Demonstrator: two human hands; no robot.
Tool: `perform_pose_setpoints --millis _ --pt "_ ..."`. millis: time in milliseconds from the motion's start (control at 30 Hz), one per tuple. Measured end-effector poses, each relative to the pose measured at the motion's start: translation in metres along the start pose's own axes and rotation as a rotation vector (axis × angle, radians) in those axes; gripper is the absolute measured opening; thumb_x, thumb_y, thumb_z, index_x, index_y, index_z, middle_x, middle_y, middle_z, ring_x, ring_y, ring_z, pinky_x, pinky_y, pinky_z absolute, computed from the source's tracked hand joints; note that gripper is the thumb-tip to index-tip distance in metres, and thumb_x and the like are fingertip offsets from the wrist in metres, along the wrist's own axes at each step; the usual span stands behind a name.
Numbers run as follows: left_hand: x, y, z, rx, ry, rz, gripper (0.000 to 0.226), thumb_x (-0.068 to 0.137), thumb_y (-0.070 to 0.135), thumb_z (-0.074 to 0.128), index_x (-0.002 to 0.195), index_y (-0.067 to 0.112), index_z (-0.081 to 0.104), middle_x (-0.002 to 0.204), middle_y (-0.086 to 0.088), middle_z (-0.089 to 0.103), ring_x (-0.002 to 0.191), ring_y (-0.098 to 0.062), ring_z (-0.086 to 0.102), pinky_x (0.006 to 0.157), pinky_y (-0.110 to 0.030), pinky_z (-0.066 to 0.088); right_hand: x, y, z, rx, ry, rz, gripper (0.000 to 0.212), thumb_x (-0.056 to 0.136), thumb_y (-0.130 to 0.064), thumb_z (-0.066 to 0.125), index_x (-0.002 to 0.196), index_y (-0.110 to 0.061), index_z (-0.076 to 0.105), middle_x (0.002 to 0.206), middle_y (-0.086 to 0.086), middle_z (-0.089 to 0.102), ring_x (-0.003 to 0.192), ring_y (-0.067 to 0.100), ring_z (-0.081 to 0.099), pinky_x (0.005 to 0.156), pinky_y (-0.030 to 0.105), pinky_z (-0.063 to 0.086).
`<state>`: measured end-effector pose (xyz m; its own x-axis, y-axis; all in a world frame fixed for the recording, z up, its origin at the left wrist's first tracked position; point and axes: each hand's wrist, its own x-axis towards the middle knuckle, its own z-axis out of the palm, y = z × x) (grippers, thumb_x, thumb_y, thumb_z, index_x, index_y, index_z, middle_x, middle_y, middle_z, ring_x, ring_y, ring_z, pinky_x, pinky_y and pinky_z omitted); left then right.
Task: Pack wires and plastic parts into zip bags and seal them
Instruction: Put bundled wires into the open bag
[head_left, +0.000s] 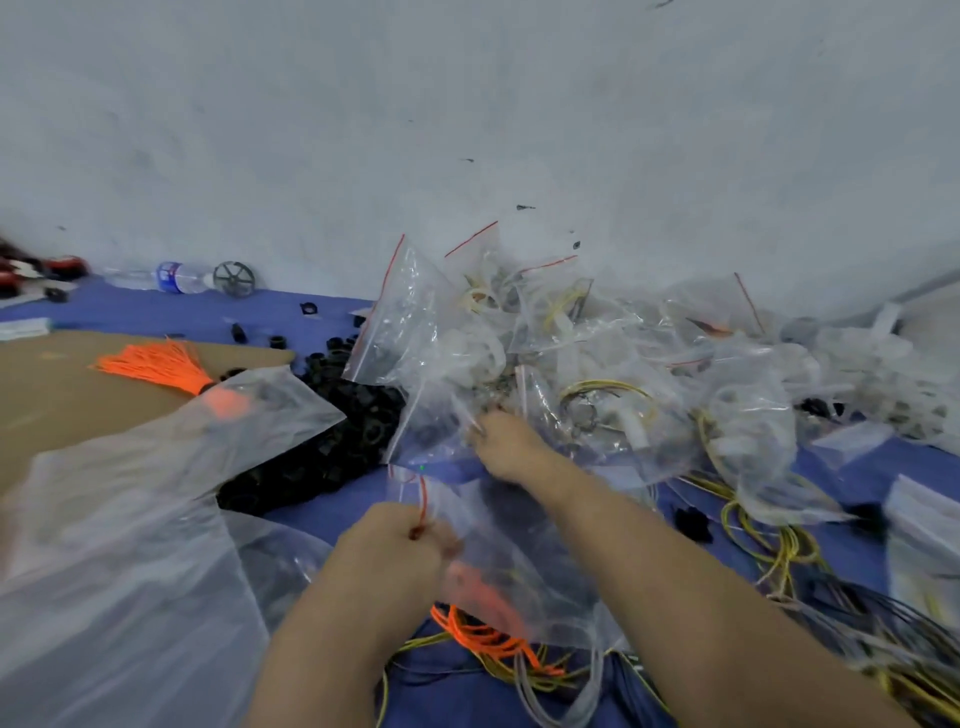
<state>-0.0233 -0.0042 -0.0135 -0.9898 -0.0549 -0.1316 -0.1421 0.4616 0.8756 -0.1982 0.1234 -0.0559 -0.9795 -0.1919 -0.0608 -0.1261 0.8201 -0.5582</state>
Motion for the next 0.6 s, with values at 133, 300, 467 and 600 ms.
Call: perform_pose_setpoints --millis 133,300,467,600 --pt "-0.007 0.011 0.005 0.155 -0.02 0.064 0.025 0.096 0.021 0.05 0.077 0.023 0.066 0.094 -0.003 0.069 0.084 -0.013 0.06 0.069 -0.018 0.045 -0.027 0.012 -0.042 0.811 -0.065 0.168 0.038 0.101 -0.033 0.037 0.111 -0.004 0.06 0.106 0.013 0.065 0.094 0.025 0.061 0.077 0.019 0.047" --pt "-0.027 0.054 0.01 0.211 0.001 0.322 0.028 0.097 0.011 0.045 0.084 0.022 0.068 0.091 0.0 0.066 0.083 -0.013 0.06 0.061 -0.01 0.039 -0.109 0.041 -0.123 1.6 -0.092 0.075 0.04 0.1 -0.046 0.029 0.111 -0.024 0.061 0.099 0.011 0.073 0.09 0.039 0.066 0.069 0.062 0.05" --pt "-0.052 0.098 0.032 0.288 0.019 0.613 0.059 0.081 -0.014 0.04 0.06 0.036 0.061 0.099 0.01 0.049 0.085 0.001 0.052 0.065 -0.008 0.036 -0.206 0.042 -0.192 1.707 -0.026 -0.176 0.04 0.098 -0.047 0.033 0.105 -0.024 0.065 0.132 0.014 0.057 0.116 0.052 0.051 0.074 0.082 0.035" --pt "-0.057 0.117 0.057 0.31 0.155 0.773 0.057 0.083 -0.014 0.047 0.048 0.03 0.059 0.111 0.005 0.047 0.114 -0.012 0.047 0.079 -0.013 0.031 -0.264 0.024 -0.237 1.816 0.115 -0.335 0.046 0.1 -0.033 0.032 0.064 -0.01 0.05 0.105 0.018 0.066 0.109 0.042 0.06 0.074 0.068 0.048"
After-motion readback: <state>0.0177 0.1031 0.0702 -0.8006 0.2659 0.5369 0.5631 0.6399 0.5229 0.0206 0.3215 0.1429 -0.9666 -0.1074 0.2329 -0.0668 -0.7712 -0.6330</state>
